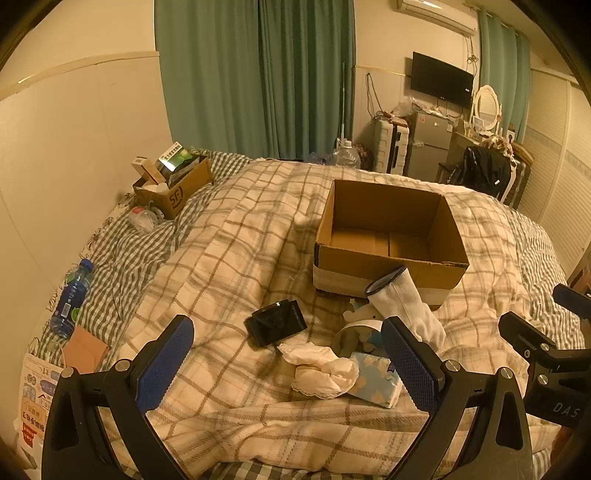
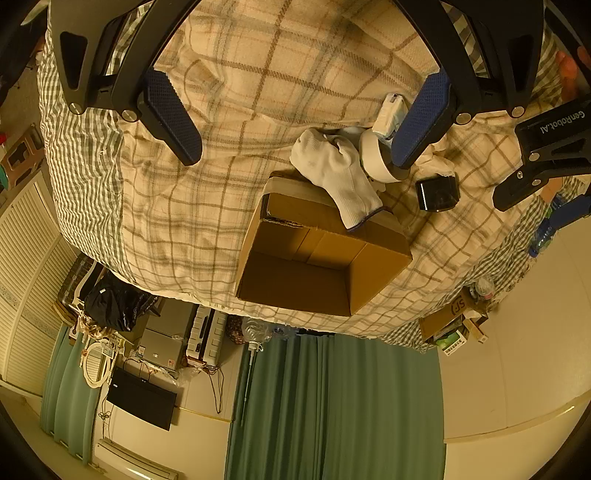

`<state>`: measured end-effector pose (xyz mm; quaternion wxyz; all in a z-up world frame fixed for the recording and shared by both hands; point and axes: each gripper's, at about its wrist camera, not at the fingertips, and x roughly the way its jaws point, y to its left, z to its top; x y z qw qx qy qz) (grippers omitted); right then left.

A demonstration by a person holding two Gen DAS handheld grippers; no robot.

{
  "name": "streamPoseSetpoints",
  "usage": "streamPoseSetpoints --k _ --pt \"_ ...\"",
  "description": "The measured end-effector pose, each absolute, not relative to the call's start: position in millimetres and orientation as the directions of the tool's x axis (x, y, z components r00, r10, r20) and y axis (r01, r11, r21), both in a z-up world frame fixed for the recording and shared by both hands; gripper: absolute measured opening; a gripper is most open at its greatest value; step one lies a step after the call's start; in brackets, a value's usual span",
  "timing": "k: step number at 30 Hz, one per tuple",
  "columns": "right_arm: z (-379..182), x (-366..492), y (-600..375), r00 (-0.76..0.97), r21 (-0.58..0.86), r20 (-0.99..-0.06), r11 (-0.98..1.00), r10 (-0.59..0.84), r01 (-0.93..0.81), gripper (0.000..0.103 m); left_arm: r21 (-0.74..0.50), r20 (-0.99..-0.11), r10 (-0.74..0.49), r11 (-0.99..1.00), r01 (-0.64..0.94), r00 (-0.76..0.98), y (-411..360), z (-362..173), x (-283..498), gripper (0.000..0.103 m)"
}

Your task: Organize objects

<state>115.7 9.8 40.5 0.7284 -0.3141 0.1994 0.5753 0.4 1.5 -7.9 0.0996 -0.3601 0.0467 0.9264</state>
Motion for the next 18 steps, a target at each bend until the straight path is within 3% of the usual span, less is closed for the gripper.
streamPoseSetpoints --k 2,18 --pt "40.5 115.5 10.0 0.342 -0.227 -0.649 0.256 0.680 -0.939 0.103 0.015 -0.676 0.155 -0.974 -0.224 -0.720 1.9 -8.1 0.8 0.103" --pt "41.3 118.2 6.7 0.361 -0.230 -0.648 0.280 0.671 -0.932 0.103 0.017 -0.681 0.180 -0.965 -0.261 -0.710 5.7 -8.6 4.9 0.103"
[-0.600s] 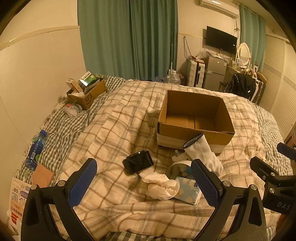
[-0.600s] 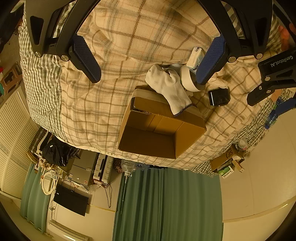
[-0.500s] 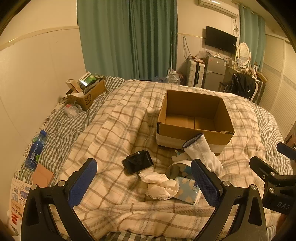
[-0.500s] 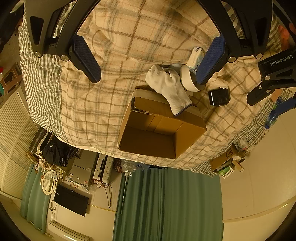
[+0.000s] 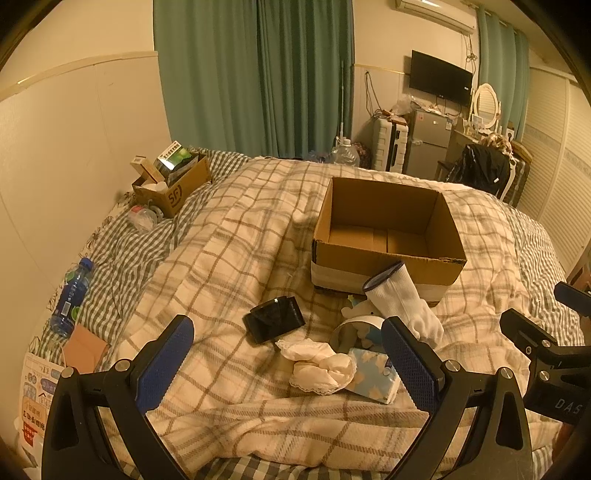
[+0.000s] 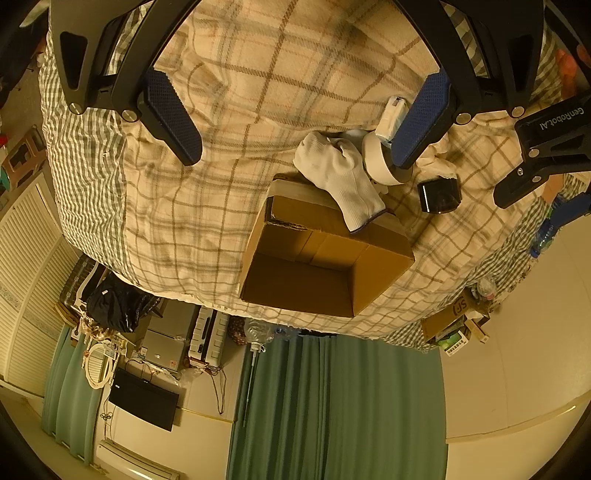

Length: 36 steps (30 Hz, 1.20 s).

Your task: Organize objects

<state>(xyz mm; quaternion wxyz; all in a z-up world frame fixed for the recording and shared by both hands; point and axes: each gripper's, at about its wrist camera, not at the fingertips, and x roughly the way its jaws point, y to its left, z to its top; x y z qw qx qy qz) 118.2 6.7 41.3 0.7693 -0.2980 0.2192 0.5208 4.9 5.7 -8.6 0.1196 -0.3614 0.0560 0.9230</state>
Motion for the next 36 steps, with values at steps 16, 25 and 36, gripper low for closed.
streamPoseSetpoints --k 16,25,36 --pt "40 110 8 0.364 -0.230 -0.664 0.285 0.653 -0.931 0.103 0.022 -0.693 0.189 -0.959 -0.282 -0.696 -5 -13 5 0.103" --pt "15 103 29 0.317 -0.216 -0.725 0.236 0.611 -0.948 0.100 0.060 -0.736 0.154 -0.955 -0.290 -0.659 -22 -36 -12 0.103" --pt "-73 85 87 0.179 -0.158 -0.897 0.085 0.404 -0.984 0.074 0.047 -0.825 0.140 -0.949 -0.313 -0.547 -32 -84 -34 0.103"
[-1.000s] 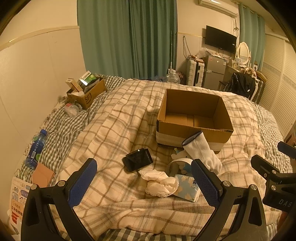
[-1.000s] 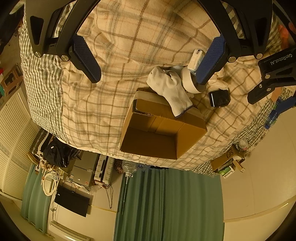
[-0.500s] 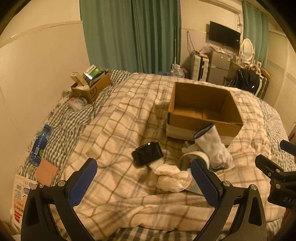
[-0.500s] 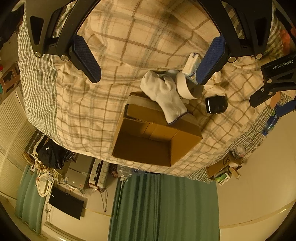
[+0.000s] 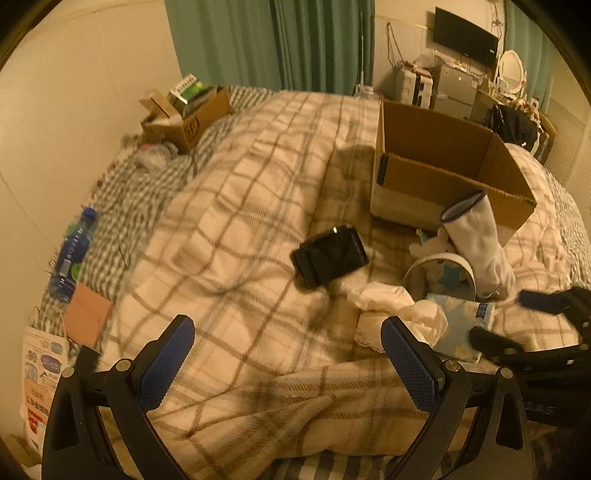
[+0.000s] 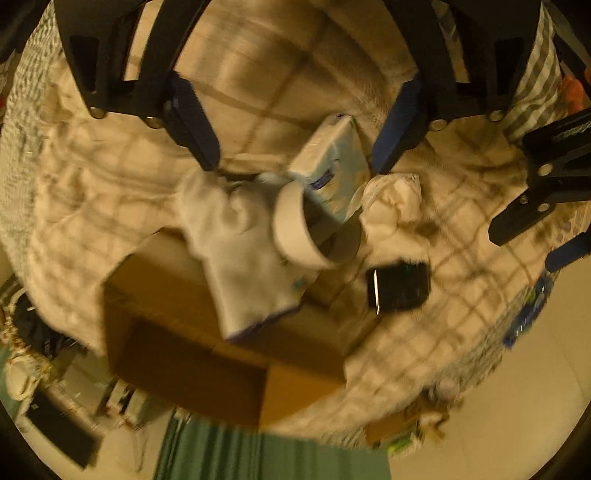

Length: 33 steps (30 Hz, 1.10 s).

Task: Organize objects
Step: 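Grasp the blue-and-white tissue pack with the right tool while the left tool grasps the white lace cloth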

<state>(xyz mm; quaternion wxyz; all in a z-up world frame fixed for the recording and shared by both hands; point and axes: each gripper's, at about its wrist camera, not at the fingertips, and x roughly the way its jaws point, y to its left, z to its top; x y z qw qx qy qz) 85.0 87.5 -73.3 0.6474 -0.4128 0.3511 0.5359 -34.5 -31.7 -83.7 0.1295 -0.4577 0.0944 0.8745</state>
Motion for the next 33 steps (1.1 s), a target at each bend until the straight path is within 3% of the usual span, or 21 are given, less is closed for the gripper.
streamPoseSetpoints --k 1,3,6,8,13,16,19,20,21,33 --pt "-80 86 91 0.162 -0.143 -0.909 0.077 0.384 -0.987 0.070 0.045 -0.833 0.142 -0.946 -0.322 -0.535 -29 -87 -36 0.103" --pt "-91 85 95 0.126 -0.112 -0.927 0.062 0.353 -0.992 0.045 0.047 -0.841 0.146 -0.940 -0.339 -0.522 -25 -91 -37 0.103" --pt "-90 86 91 0.091 -0.078 -0.927 0.051 0.364 -0.996 0.030 0.040 -0.854 0.168 -0.922 -0.384 -0.492 -14 -98 -38 0.103" --pt "-80 87 85 0.089 -0.071 -0.912 0.060 0.401 -0.996 0.026 0.030 -0.866 0.191 -0.904 -0.428 -0.463 -2 -102 -38 0.100" --pt "-51 98 79 0.098 -0.068 -0.890 0.084 0.445 -0.994 0.022 -0.026 -0.894 0.269 -0.829 -0.558 -0.358 29 -118 -37 0.090" --pt "-48 104 78 0.100 -0.066 -0.886 0.089 0.453 -0.994 0.021 -0.078 -0.912 0.301 -0.792 -0.605 -0.277 44 -131 -39 0.076" --pt "-51 108 78 0.090 -0.054 -0.889 0.094 0.449 -0.994 0.021 -0.101 -0.934 0.295 -0.759 -0.643 -0.202 55 -146 -39 0.050" --pt "-51 108 78 0.090 -0.053 -0.889 0.093 0.450 -0.994 0.021 -0.109 -0.939 0.291 -0.753 -0.648 -0.180 56 -151 -38 0.029" --pt "-50 109 76 0.089 -0.053 -0.889 0.092 0.450 -0.994 0.021 -0.123 -0.940 0.312 -0.685 -0.718 -0.136 56 -152 -37 0.027" --pt "-18 93 42 0.122 -0.089 -0.847 0.088 0.518 -0.992 0.020 -0.104 -0.875 0.401 -0.702 -0.704 -0.270 27 -88 -11 0.009"
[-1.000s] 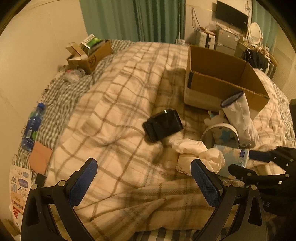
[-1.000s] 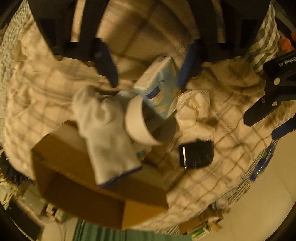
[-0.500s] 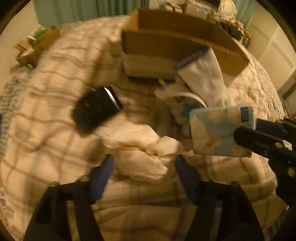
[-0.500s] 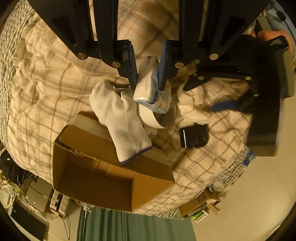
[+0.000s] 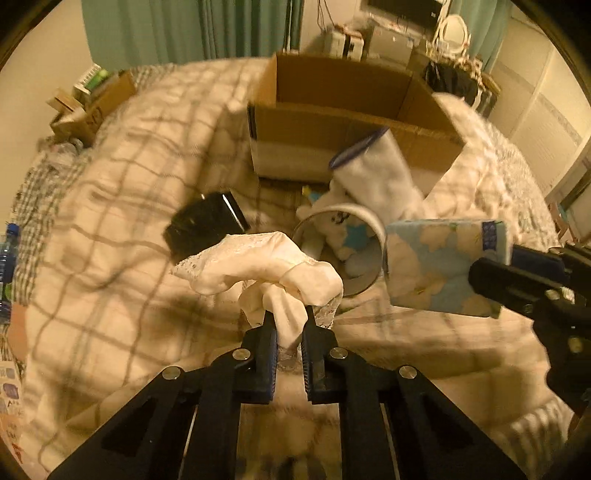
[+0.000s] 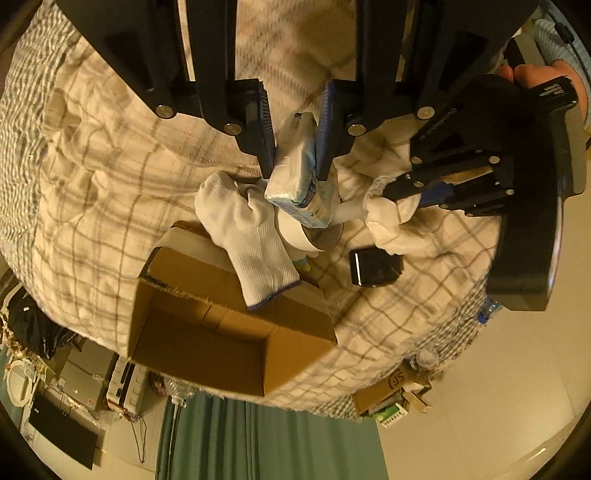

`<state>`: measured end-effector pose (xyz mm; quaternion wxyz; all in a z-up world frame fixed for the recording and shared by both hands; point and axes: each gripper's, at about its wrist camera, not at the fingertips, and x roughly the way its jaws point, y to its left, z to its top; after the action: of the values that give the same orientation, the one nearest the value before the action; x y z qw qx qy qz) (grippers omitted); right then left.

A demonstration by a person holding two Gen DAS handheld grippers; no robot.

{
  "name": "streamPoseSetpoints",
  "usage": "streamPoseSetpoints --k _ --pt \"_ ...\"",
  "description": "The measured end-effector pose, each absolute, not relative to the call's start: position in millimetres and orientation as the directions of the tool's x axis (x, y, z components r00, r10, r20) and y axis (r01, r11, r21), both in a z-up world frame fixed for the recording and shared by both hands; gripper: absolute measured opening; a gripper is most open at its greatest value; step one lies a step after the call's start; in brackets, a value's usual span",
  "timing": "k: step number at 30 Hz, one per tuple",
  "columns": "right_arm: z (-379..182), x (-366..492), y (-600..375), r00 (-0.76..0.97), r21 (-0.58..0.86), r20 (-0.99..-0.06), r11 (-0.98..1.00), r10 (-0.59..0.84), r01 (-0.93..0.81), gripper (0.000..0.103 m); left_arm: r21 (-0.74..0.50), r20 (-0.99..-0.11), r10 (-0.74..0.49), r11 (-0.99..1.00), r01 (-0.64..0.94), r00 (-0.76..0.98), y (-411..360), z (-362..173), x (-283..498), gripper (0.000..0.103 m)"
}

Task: Organize objects
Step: 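Grasp the blue-and-white tissue pack with the right tool while the left tool grasps the white lace cloth, then carry the tissue pack and cloth over the box and open both tools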

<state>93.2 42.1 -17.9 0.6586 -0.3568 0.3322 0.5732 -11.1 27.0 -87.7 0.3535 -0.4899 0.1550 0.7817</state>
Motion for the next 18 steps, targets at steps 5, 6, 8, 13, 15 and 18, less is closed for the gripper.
streamPoseSetpoints --k 5,6,8,13,15,18 --pt "5 84 24 0.140 -0.109 -0.816 0.089 0.561 -0.990 0.020 -0.090 -0.834 0.446 -0.690 -0.718 -0.324 15 -50 0 0.008" --pt "11 82 19 0.144 -0.114 -0.807 0.089 0.572 -0.989 0.020 -0.090 -0.823 0.458 -0.688 -0.721 -0.335 11 -41 3 0.008" --pt "21 79 12 0.148 -0.117 -0.794 0.090 0.590 -0.989 0.020 -0.094 -0.804 0.479 -0.686 -0.722 -0.351 4 -26 8 0.008" --pt "44 73 -3 0.158 -0.129 -0.758 0.092 0.633 -0.987 0.020 -0.099 -0.765 0.522 -0.673 -0.733 -0.376 -8 5 16 0.008" --pt "54 73 -7 0.160 -0.129 -0.743 0.095 0.650 -0.987 0.020 -0.093 -0.753 0.532 -0.667 -0.739 -0.386 -9 16 19 0.008" --pt "68 73 -9 0.173 -0.141 -0.723 0.102 0.669 -0.985 0.020 -0.119 -0.733 0.619 -0.526 -0.842 -0.282 -7 29 19 0.008"
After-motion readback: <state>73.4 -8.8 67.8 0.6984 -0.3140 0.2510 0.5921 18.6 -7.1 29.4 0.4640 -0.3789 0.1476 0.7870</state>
